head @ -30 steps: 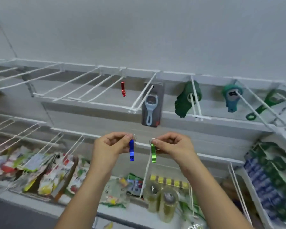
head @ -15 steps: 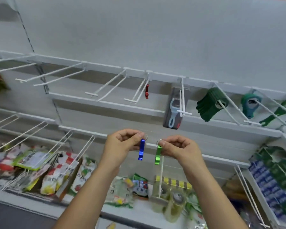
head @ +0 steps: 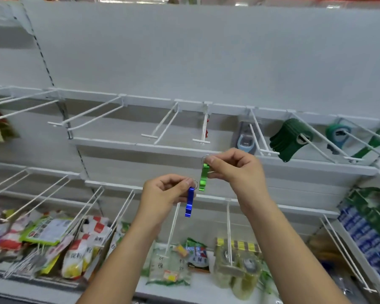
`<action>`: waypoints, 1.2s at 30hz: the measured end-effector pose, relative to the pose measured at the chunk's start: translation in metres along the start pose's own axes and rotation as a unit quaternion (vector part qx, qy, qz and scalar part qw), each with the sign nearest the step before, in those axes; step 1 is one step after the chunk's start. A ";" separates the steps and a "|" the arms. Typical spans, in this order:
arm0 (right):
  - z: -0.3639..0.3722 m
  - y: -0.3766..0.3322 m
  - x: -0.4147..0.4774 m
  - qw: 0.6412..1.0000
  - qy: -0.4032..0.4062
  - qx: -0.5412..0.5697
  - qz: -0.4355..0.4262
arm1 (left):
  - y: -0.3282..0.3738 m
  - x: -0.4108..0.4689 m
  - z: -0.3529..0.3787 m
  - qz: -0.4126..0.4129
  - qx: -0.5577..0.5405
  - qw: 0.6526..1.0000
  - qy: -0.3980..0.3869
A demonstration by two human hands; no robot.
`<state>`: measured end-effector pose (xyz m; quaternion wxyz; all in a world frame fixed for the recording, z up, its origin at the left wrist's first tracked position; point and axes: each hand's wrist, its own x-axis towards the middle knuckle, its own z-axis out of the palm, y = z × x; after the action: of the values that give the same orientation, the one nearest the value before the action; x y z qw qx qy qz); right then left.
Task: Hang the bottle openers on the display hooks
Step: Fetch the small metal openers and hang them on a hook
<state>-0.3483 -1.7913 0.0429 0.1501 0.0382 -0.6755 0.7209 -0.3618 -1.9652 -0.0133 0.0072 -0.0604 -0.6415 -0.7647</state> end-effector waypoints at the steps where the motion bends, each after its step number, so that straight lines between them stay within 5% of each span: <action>1: 0.005 -0.002 0.002 1.000 0.008 0.005 -0.006 | 0.001 0.003 -0.005 0.001 -0.004 1.000 -0.004; 12: 0.031 -0.003 0.017 0.996 0.087 0.012 0.002 | 0.000 0.024 -0.041 -0.011 -0.009 0.999 -0.050; 36: 0.022 0.020 0.027 0.995 0.067 0.075 0.001 | -0.010 0.038 -0.049 -0.013 -0.003 0.998 -0.056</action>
<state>-0.3830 -1.8093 0.0325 0.1911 0.0005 -0.6081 0.7705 -0.4047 -2.0088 -0.0278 -0.0387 -0.0950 -0.6394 -0.7620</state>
